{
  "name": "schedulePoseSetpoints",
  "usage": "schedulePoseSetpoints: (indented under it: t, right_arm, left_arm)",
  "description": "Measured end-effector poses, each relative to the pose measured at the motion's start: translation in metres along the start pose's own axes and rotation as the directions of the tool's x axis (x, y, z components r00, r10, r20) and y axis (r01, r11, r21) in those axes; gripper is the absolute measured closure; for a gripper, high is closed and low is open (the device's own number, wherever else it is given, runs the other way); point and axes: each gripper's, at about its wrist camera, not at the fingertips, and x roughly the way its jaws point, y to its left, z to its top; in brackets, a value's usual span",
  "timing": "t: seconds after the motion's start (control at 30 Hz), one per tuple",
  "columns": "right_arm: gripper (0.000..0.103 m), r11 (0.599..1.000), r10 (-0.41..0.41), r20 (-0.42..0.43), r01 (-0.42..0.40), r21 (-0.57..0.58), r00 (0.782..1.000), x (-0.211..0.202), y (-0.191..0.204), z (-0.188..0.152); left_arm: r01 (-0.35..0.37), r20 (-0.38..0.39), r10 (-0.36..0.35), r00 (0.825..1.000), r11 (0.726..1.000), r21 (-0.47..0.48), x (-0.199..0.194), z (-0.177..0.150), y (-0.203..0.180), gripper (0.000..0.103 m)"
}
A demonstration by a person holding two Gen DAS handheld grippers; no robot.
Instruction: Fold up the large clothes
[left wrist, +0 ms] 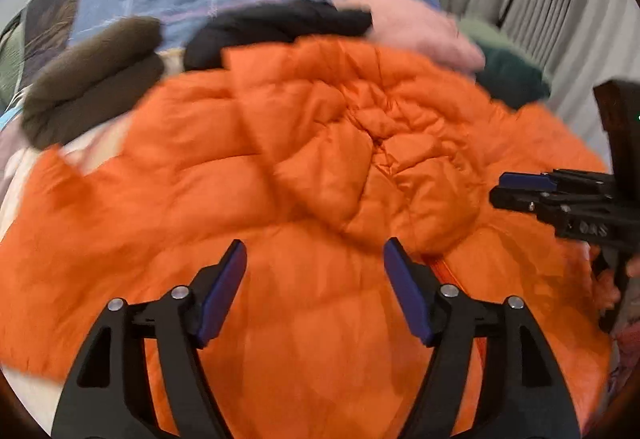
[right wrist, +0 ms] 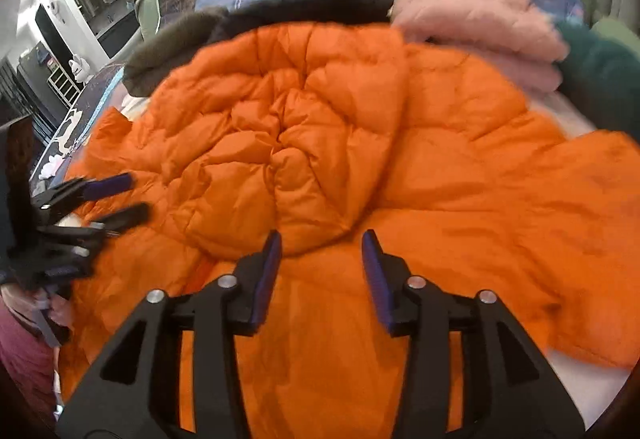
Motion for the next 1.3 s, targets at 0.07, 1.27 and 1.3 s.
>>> schedulePoseSetpoints:
  t: [0.07, 1.27, 1.3]
  right_arm:
    - [0.055, 0.999, -0.035, 0.032, 0.035, -0.021, 0.999, -0.018, -0.004, -0.004]
    - [0.043, 0.997, -0.075, 0.073, 0.077, -0.031, 0.995, 0.079, 0.07, 0.005]
    - [0.043, 0.997, -0.07, 0.075, 0.072, -0.028, 0.995, 0.079, 0.069, 0.005]
  left_arm:
    - [-0.015, 0.061, 0.018, 0.998, 0.999, -0.051, -0.035, -0.019, 0.017, 0.022]
    - [0.014, 0.192, 0.321, 0.927, 0.483, -0.876, -0.124, -0.148, 0.347, 0.097]
    - [0.009, 0.214, 0.34, 0.916, 0.514, -0.857, -0.134, -0.14, 0.337, 0.097]
